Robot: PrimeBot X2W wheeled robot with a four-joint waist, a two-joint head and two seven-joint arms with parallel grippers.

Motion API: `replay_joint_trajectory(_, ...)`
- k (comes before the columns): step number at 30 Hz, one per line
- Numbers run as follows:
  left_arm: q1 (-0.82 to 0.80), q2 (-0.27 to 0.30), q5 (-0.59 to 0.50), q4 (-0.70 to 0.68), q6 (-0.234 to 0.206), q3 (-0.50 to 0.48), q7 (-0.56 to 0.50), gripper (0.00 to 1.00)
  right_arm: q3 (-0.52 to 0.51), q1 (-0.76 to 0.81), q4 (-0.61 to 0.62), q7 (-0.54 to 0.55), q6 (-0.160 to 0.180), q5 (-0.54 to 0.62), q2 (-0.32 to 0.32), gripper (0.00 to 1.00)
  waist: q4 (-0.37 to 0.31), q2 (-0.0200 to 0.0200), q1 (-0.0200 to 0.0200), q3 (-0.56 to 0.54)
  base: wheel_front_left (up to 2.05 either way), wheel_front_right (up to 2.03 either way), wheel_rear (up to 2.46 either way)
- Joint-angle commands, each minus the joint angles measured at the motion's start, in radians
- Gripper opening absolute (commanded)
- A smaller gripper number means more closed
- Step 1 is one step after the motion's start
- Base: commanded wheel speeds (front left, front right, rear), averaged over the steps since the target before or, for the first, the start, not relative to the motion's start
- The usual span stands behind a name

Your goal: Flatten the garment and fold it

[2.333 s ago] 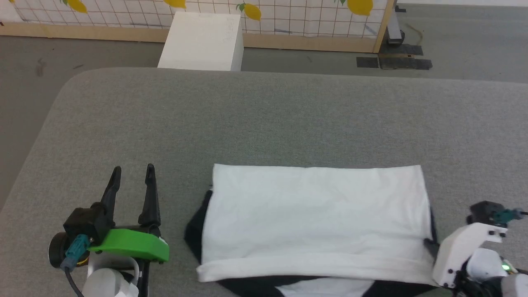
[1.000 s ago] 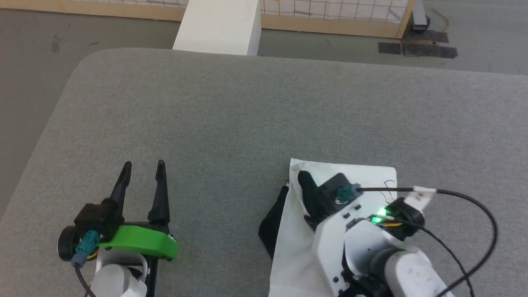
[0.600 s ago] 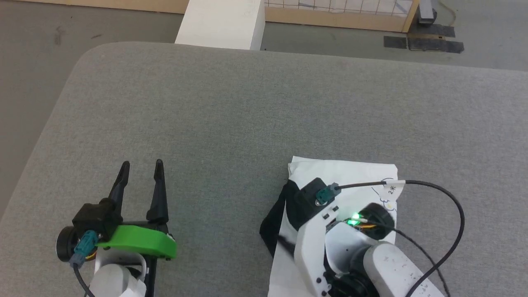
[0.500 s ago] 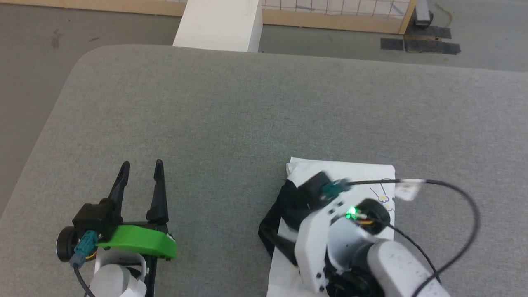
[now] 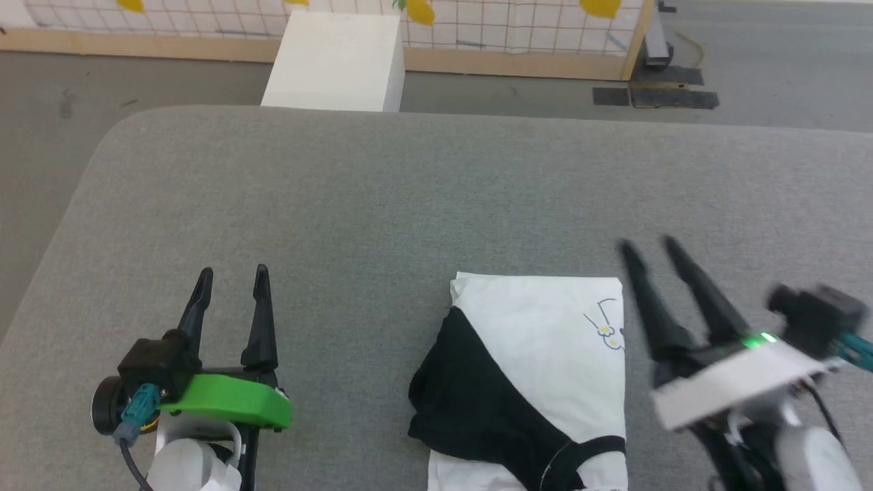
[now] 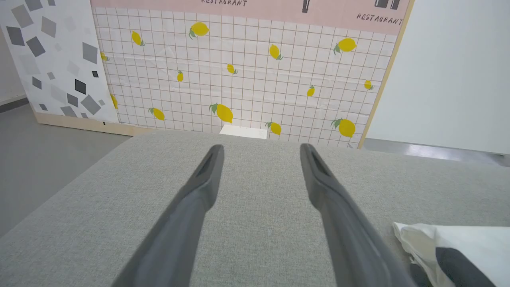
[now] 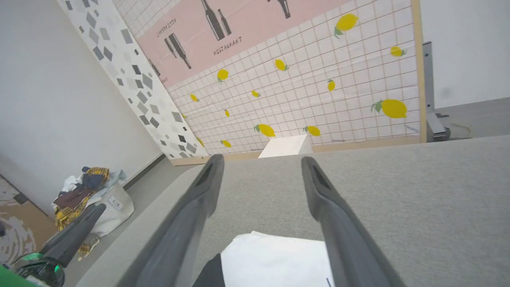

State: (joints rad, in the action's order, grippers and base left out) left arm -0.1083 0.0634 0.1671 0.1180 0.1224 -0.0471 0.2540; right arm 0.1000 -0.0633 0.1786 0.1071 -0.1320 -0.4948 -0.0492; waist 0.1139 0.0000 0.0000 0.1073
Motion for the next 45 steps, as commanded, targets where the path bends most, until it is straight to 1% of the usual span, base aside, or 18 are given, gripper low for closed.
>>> replay_joint_trajectory(1,0.008,-0.004,-0.002,-0.006,0.006,-0.002,0.008,1.00,-0.033,0.027,-0.010,-0.011,0.001,-0.008,-0.001,1.00,-0.011,0.0000,0.0000,-0.007,0.00,0.00,0.00)
replay_joint_trajectory(5,0.014,-0.005,-0.002,-0.013,0.006,-0.008,0.008,1.00,-0.122,0.070,-0.069,-0.010,0.001,-0.041,-0.001,1.00,-0.023,0.0000,0.0000,-0.011,0.00,0.00,0.00)
replay_joint_trajectory(7,0.015,-0.005,-0.002,-0.015,0.007,-0.010,0.008,1.00,-0.150,0.079,-0.118,0.011,0.001,-0.088,-0.001,1.00,-0.027,0.0000,0.0000,-0.010,0.00,0.00,0.00)
replay_joint_trajectory(8,0.015,-0.005,-0.003,-0.017,0.007,-0.011,0.008,1.00,-0.159,0.081,-0.150,0.026,0.001,-0.134,-0.001,1.00,-0.028,0.0000,0.0000,-0.010,0.00,0.00,0.00)
replay_joint_trajectory(12,0.011,-0.006,-0.004,-0.019,0.007,-0.011,0.008,1.00,-0.153,0.072,-0.267,0.107,0.001,-0.258,-0.001,1.00,-0.028,0.0000,0.0000,-0.003,0.00,0.00,0.00)
replay_joint_trajectory(18,0.008,-0.007,-0.004,-0.015,0.007,-0.007,0.008,1.00,-0.109,0.036,-0.386,0.239,0.001,-0.348,-0.001,1.00,-0.017,0.0000,0.0000,0.004,0.00,0.00,0.00)
replay_joint_trajectory(21,0.008,-0.008,-0.004,-0.014,0.007,-0.004,0.008,1.00,-0.092,0.013,-0.428,0.292,0.001,-0.353,-0.001,1.00,-0.009,0.0000,0.0000,0.005,0.00,0.00,0.00)
replay_joint_trajectory(29,0.008,-0.009,-0.004,-0.013,0.008,-0.003,0.008,1.00,-0.056,-0.031,-0.488,0.436,0.001,-0.281,-0.001,1.00,0.006,0.0000,0.0000,0.011,0.00,0.00,0.00)
replay_joint_trajectory(30,0.008,-0.009,-0.004,-0.013,0.008,-0.004,0.008,1.00,-0.054,-0.035,-0.489,0.449,0.001,-0.270,-0.001,0.73,0.006,0.0000,0.0000,0.012,0.00,0.00,0.00)
replay_joint_trajectory(31,0.008,-0.009,-0.004,-0.013,0.008,-0.005,0.008,1.00,-0.054,-0.039,-0.487,0.462,0.001,-0.261,-0.001,0.38,0.006,0.0000,0.0000,0.013,0.00,0.00,0.00)
replay_joint_trajectory(32,0.008,-0.010,-0.004,-0.014,0.008,-0.006,0.008,1.00,-0.053,-0.043,-0.483,0.468,0.001,-0.251,-0.001,0.16,0.006,0.0000,0.0000,0.015,0.00,0.00,0.00)
replay_joint_trajectory(33,0.007,-0.010,-0.004,-0.015,0.008,-0.007,0.008,1.00,-0.056,-0.049,-0.475,0.469,0.001,-0.236,-0.001,0.00,0.004,0.0000,0.0000,0.017,0.00,0.00,0.00)
replay_joint_trajectory(36,0.010,-0.010,-0.005,-0.021,0.007,-0.017,0.008,1.00,-0.060,-0.066,-0.446,0.480,0.001,-0.180,-0.001,0.00,-0.008,0.0000,0.0000,0.022,0.00,0.00,0.00)
replay_joint_trajectory(37,0.011,-0.010,-0.007,-0.024,0.007,-0.019,0.008,1.00,-0.061,-0.074,-0.430,0.488,0.001,-0.140,-0.001,0.00,-0.016,0.0000,0.0000,0.025,0.00,0.00,0.00)
replay_joint_trajectory(38,0.011,-0.010,-0.008,-0.026,0.007,-0.022,0.008,1.00,-0.061,-0.080,-0.413,0.497,0.001,-0.099,-0.001,0.00,-0.023,0.0000,0.0000,0.028,0.00,0.00,0.00)
replay_joint_trajectory(42,0.013,-0.010,-0.012,-0.046,0.007,-0.031,0.008,1.00,-0.045,-0.117,-0.317,0.554,0.001,0.137,-0.006,0.00,-0.074,0.0000,0.0000,0.044,0.00,0.00,0.00)
replay_joint_trajectory(44,0.010,-0.010,-0.014,-0.055,0.007,-0.032,0.008,1.00,-0.007,-0.142,-0.270,0.582,0.001,0.243,-0.045,0.00,-0.107,0.0000,0.0000,0.058,0.00,0.00,0.00)
replay_joint_trajectory(45,0.006,-0.011,-0.016,-0.059,0.007,-0.031,0.008,1.00,0.016,-0.157,-0.250,0.593,0.001,0.284,-0.077,0.00,-0.127,0.0000,0.0000,0.068,0.00,0.00,0.00)
